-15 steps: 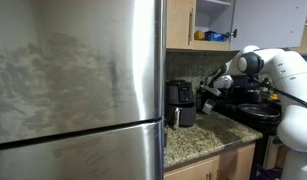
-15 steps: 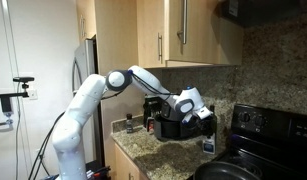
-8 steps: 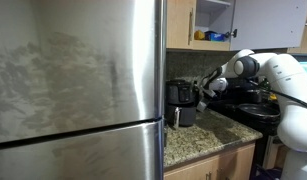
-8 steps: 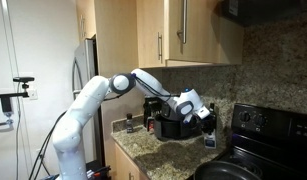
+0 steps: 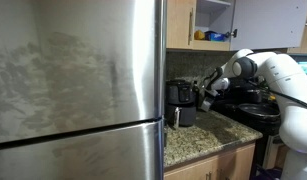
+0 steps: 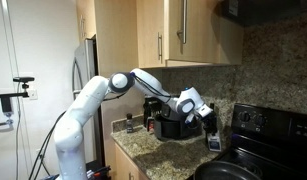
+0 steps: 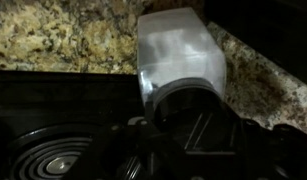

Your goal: Move the salt cellar to the right

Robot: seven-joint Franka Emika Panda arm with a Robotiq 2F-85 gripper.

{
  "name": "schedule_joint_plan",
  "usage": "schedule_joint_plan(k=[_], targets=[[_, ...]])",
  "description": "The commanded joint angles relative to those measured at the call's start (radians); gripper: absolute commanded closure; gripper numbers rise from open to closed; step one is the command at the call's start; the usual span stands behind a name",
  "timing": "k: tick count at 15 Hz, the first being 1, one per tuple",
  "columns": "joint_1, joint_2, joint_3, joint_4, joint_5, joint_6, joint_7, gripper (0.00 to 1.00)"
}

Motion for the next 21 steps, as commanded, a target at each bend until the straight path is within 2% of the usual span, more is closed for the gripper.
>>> schedule_joint_plan(k=[1,4,8,17,21], targets=[[0.055,-0.003,-0.08,0.029,-0.091,-0.047,0.054,0.63],[0.053,0.023,-0.089,0.094,-0.13,-0.145,0.087,0.63],[0.013,0.044,-0.05,0.178,-0.132,-0.261,0.103,0.63],[-0.052,0.182,-0.005,0.322,-0.114,-0.208,0.095,0.63],[-0.071,0.202,0.023,0.377,-0.1,-0.218,0.083,0.63]])
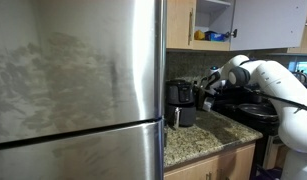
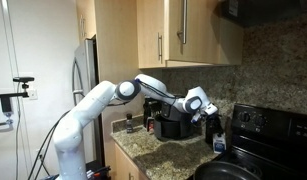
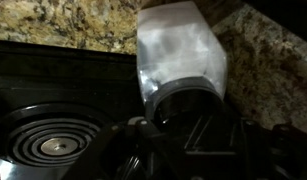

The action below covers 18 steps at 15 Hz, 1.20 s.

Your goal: Move the salt cellar to the right

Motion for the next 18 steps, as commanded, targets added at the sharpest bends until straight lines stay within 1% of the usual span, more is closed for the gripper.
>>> schedule_joint_plan(k=[1,3,4,5,6,8,10,12,13,14,15,16,18], targets=[[-0.036,0.039,0.04,0.089,0.014,-0.01,-0.021,0.63],[-0.042,0.041,0.053,0.1,0.017,-0.006,-0.029,0.63],[-0.041,0.04,0.057,0.101,0.016,-0.004,-0.031,0.61],[-0.041,0.034,0.062,0.095,0.014,-0.001,-0.038,0.13],[-0.037,0.033,0.059,0.092,0.008,0.011,-0.037,0.11],[-0.031,0.019,0.057,0.081,0.005,0.044,-0.042,0.0],[-0.014,0.005,0.031,0.063,-0.013,0.083,-0.021,0.0],[-0.006,-0.052,0.033,-0.004,-0.014,0.122,-0.035,0.0],[-0.001,-0.095,0.039,-0.058,-0.014,0.143,-0.049,0.0],[-0.003,-0.129,0.054,-0.1,-0.007,0.163,-0.074,0.0],[-0.013,-0.177,0.086,-0.158,0.007,0.178,-0.122,0.0],[-0.024,-0.215,0.113,-0.199,0.022,0.172,-0.16,0.0],[-0.041,-0.294,0.158,-0.285,0.055,0.1,-0.217,0.0]])
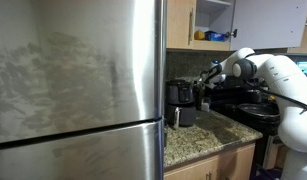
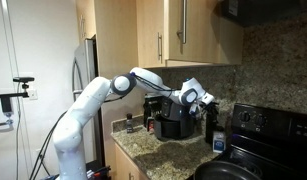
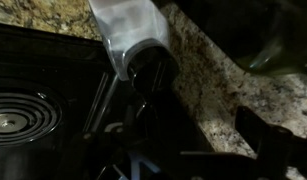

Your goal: Move the salt cellar to the right

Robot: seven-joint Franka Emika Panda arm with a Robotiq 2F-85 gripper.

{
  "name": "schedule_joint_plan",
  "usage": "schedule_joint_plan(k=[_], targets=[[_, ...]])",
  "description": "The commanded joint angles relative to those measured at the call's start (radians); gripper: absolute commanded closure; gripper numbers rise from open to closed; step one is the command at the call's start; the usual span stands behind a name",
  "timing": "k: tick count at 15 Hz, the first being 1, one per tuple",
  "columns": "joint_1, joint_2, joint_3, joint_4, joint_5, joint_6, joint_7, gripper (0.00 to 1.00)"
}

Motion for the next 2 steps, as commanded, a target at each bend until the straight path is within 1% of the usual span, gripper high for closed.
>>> schedule_joint_plan(k=[1,2], targets=[[-0.025,-0.198,0.079,-0.242,0.067,-0.088,-0.144,0.0],[0.001,-0.077,0.027,-0.09,0.043,-0.041,-0.069,0.0]])
